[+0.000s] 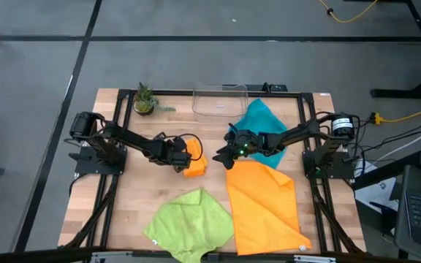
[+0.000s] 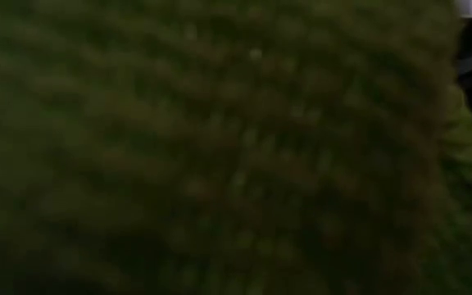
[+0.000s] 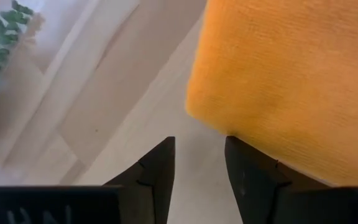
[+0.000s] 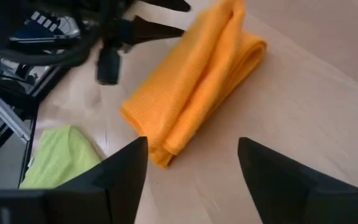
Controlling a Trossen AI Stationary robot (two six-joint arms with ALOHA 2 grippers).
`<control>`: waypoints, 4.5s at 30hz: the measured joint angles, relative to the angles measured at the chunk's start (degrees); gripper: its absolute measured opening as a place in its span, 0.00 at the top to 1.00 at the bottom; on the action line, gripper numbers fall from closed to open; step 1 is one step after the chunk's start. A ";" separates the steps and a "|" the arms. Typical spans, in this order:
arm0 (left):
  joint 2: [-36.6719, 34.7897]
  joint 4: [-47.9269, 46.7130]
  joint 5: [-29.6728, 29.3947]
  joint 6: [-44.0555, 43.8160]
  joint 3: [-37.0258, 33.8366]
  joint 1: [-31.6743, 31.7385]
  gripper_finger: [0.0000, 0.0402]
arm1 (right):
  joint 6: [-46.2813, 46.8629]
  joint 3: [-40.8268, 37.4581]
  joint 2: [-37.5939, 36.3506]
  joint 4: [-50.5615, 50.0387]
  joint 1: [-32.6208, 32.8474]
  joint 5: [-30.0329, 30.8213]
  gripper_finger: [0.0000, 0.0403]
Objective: Fold microfiber towels
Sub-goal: Put the folded orange microfiber cloth into the transparent bin
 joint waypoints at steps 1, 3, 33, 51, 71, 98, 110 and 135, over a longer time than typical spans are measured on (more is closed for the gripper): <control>-0.37 -0.12 0.95 -0.66 0.00 -0.14 0.66 | 0.68 0.00 0.44 0.34 -0.18 -0.02 0.34; -1.41 -0.18 2.75 -1.67 0.07 -0.42 0.66 | 1.63 0.00 1.32 2.40 -0.61 -0.11 0.32; -5.77 -1.05 12.76 -4.75 0.04 -5.91 0.66 | 2.28 28.37 20.33 -20.53 -2.59 -9.18 0.32; -5.77 -1.41 12.73 -5.83 0.00 -5.91 0.66 | 2.00 28.15 17.31 -22.27 -3.75 -12.68 0.32; -5.77 -0.99 12.54 -5.84 0.00 -5.88 0.66 | 1.61 28.22 16.99 -25.13 -1.31 -0.57 0.32; -5.77 0.03 11.62 -5.82 0.00 -5.84 0.66 | 6.20 28.52 18.94 -26.02 -0.28 -2.36 0.32; -0.32 2.09 10.06 -4.22 0.00 -5.88 0.66 | 7.71 28.41 20.83 -23.25 1.10 -1.71 0.32; -0.13 4.61 9.96 -4.15 0.00 -5.88 0.66 | 3.40 28.29 24.47 -14.57 2.30 -1.72 0.61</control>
